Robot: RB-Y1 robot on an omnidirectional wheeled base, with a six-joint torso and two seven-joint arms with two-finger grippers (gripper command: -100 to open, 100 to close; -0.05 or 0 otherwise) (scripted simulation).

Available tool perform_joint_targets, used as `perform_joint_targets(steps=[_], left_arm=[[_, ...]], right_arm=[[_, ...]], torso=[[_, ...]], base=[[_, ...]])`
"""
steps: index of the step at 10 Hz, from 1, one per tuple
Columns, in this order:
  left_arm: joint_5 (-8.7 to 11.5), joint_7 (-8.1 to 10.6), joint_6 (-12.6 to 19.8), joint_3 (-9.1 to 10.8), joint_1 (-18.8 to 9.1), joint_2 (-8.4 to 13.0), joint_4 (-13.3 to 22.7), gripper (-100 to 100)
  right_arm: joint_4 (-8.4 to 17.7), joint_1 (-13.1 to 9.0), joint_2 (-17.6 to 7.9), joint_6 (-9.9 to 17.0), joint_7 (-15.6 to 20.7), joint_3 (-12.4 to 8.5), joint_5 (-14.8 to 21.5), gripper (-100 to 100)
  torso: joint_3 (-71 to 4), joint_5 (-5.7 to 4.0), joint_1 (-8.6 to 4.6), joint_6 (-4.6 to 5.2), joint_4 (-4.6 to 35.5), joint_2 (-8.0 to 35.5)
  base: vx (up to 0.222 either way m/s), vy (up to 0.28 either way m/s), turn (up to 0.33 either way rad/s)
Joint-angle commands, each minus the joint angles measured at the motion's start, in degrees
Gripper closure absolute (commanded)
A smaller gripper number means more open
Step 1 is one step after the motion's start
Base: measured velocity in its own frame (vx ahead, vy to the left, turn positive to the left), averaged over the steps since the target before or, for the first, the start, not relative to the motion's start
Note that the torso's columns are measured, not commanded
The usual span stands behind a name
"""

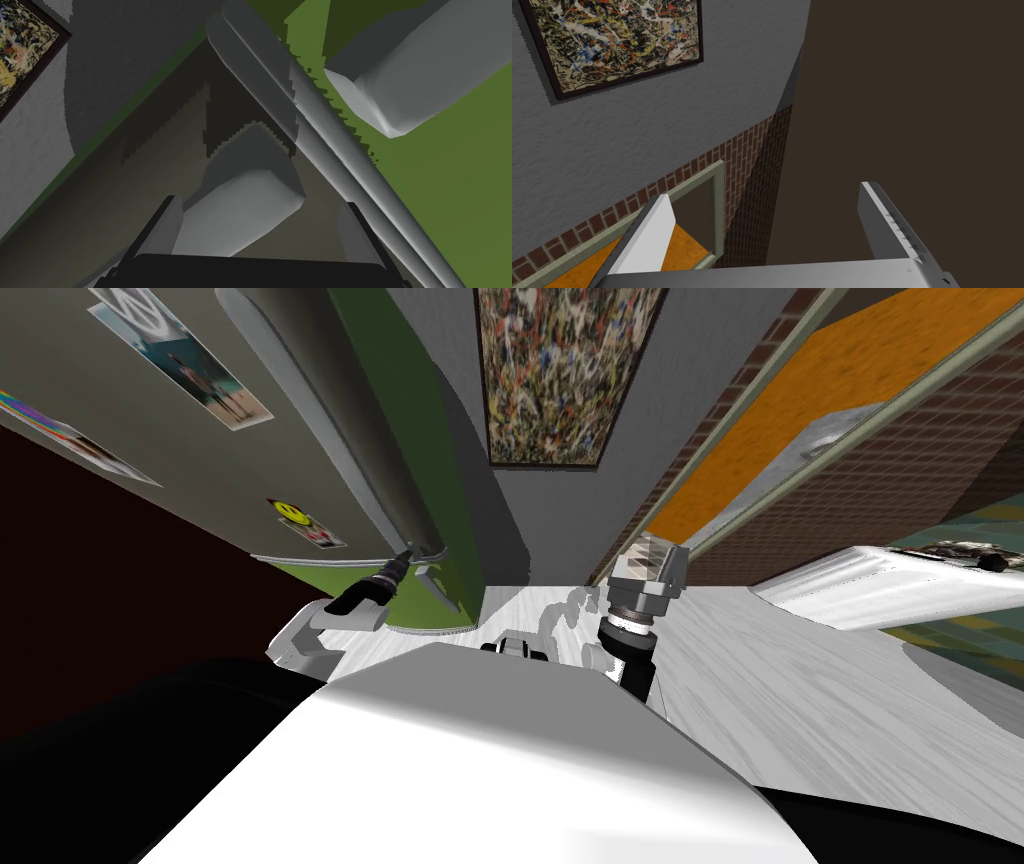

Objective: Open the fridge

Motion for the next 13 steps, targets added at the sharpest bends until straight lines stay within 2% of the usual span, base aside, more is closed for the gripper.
perform_joint_targets(steps=[1, 2, 3, 5, 6, 7, 9, 10, 12, 13], left_arm=[[0.1, 0.05, 0.9, 0.5, -0.1, 0.4, -0.5, -100], [0.0, 0.0, 0.5, 0.27, 0.0, 0.2, -0.4, -100], [0.1, 0.03, 0.7, 0.2, 0.1, 0.2, -0.4, 100], [1.0, -0.55, -0.2, -1.63, 1.7, 0.9, -3.1, 100], [1.0, -0.55, -0.2, -1.63, 1.7, 0.9, -3.1, 100], [1.5, -0.85, -0.7, -2.52, 2.5, 1.3, -4.6, 100], [2.4, -1.44, -1.8, -4.29, 4.0, 2.1, -7.4, 100], [2.4, -1.44, -1.8, -4.29, 4.0, 2.1, -7.4, 100], [3.4, -2.03, -2.8, -6.07, 5.6, 2.9, -10.3, 100], [3.4, -2.03, -2.8, -6.07, 5.6, 2.9, -10.3, 100]], right_arm=[[0.0, 0.0, 0.0, 0.0, 0.0, 0.0, 0.0, 0], [0.0, 0.0, 0.0, 0.0, 0.0, 0.0, 0.0, 0], [0.0, 0.0, 0.0, 0.0, 0.0, 0.0, 0.0, 0], [0.0, 0.0, 0.0, 0.0, 0.0, 0.0, 0.0, 0], [0.0, -0.1, 0.0, 0.0, 0.0, 0.0, 0.0, 0], [0.0, -0.1, 0.0, 0.0, 0.0, 0.0, 0.0, 0], [0.0, -0.1, 0.0, 0.0, 0.0, 0.0, 0.0, 0], [0.0, -0.1, 0.0, 0.0, 0.0, 0.0, 0.0, 0], [0.0, 0.0, 0.0, 0.0, 0.0, 0.0, 0.0, 0], [0.0, -0.1, 0.0, 0.0, 0.0, 0.0, 0.0, 0]], torso=[[0.2, 0.05, 0.24, -0.01, 0.1, 0.3], [0.1, 0.12, 0.4, 0.0, 0.1, 0.2], [0.0, 0.05, 0.31, 0.06, 0.1, 0.1], [0.2, -0.07, 0.14, 0.02, 0.2, 0.5], [0.5, 0.0, 0.5, -0.15, 0.3, 0.8], [0.4, -0.02, 0.42, -0.42, 0.4, 0.6], [0.3, -0.15, 0.43, -0.34, 0.4, 0.5], [0.1, -0.14, 0.36, -0.32, 0.4, 0.3], [-0.2, -0.34, 0.37, -0.39, 0.4, -0.1], [0.1, -0.22, 0.48, -0.33, 0.5, 0.4]], base=[[0.099, 0.013, -0.026], [0.053, 0.004, 0.004], [0.002, -0.002, 0.017], [-0.199, 0.165, -0.057], [-0.25, 0.145, -0.083], [-0.303, 0.111, -0.011], [-0.345, 0.197, -0.045], [-0.218, 0.135, -0.032], [-0.252, 0.172, -0.03], [-0.235, 0.161, -0.05]])
